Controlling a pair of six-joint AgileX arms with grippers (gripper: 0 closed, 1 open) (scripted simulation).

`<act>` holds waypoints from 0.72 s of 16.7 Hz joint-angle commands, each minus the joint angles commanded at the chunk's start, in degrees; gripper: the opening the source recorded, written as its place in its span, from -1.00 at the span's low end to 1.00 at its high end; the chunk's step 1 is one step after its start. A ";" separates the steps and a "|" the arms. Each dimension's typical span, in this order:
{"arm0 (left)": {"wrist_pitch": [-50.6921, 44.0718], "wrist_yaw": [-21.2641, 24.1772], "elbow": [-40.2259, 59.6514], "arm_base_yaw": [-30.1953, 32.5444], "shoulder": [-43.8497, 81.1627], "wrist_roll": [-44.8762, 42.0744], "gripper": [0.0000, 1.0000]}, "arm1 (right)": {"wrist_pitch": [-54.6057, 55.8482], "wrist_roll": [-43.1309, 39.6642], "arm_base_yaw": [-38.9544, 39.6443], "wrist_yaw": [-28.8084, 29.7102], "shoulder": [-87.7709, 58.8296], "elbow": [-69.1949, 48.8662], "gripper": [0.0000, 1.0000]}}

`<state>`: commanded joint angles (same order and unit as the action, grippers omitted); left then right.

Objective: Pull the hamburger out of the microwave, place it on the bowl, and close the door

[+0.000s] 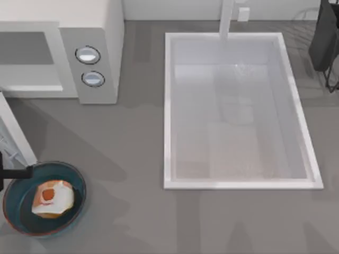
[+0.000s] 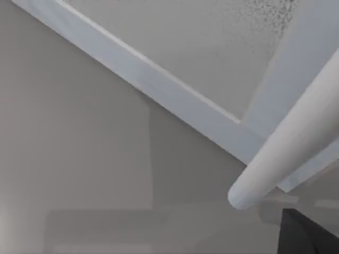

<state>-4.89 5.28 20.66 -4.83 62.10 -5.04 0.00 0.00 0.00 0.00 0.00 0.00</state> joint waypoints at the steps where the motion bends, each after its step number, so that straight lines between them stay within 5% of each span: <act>1: 0.07 -1.67 -0.50 2.18 -0.89 1.83 -1.00 | 0.00 0.00 0.00 0.00 0.00 0.00 1.00; 12: 3.14 -3.99 3.38 5.03 4.81 4.50 -1.00 | 0.00 0.00 0.00 0.00 0.00 0.00 1.00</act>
<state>-1.75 1.29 24.04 0.20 66.91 -0.54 0.00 0.00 0.00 0.00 0.00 0.00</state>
